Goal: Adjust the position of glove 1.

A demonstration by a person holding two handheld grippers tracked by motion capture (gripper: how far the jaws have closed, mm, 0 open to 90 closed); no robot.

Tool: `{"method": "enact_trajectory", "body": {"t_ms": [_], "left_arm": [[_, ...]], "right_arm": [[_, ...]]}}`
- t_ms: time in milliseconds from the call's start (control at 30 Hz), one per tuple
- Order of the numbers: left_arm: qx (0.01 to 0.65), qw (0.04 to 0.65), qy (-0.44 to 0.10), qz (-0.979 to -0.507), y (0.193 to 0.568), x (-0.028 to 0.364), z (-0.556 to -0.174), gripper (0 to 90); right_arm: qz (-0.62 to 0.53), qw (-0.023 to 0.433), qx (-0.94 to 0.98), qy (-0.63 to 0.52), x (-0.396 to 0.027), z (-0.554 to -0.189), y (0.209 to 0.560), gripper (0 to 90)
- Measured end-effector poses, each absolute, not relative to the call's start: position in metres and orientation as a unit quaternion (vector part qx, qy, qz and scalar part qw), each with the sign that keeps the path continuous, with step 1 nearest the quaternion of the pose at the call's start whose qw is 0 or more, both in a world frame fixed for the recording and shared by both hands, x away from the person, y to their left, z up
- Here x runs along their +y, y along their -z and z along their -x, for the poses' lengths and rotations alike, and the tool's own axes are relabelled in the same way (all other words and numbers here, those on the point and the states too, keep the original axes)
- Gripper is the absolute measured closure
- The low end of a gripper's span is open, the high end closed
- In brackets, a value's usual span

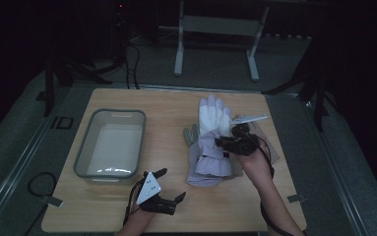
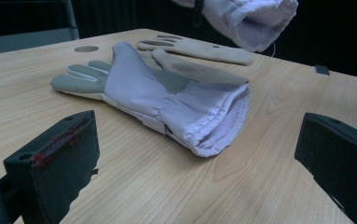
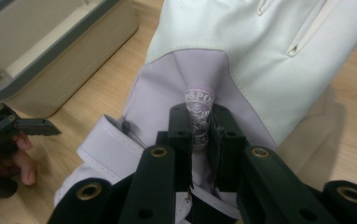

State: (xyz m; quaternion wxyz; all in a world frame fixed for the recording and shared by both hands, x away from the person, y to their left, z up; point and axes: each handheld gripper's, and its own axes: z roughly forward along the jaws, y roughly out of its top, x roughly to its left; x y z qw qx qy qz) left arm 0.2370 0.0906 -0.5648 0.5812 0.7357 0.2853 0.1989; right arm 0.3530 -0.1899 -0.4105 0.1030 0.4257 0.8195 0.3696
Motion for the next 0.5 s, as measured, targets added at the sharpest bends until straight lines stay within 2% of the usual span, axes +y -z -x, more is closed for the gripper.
{"method": "enact_trajectory", "body": {"t_ms": [333,500], "left_arm": [[0.285,0.581,-0.198,-0.736,0.565,0.091,-0.237,0.0],[0.286,0.582,-0.197,-0.736,0.565,0.091,-0.237,0.0]], "right_arm": [[-0.432,0.081,0.835,-0.332,-0.165,-0.362,0.438,80.3],[-0.437,0.085,0.840,-0.310,-0.160,-0.370,0.453,79.9]]}}
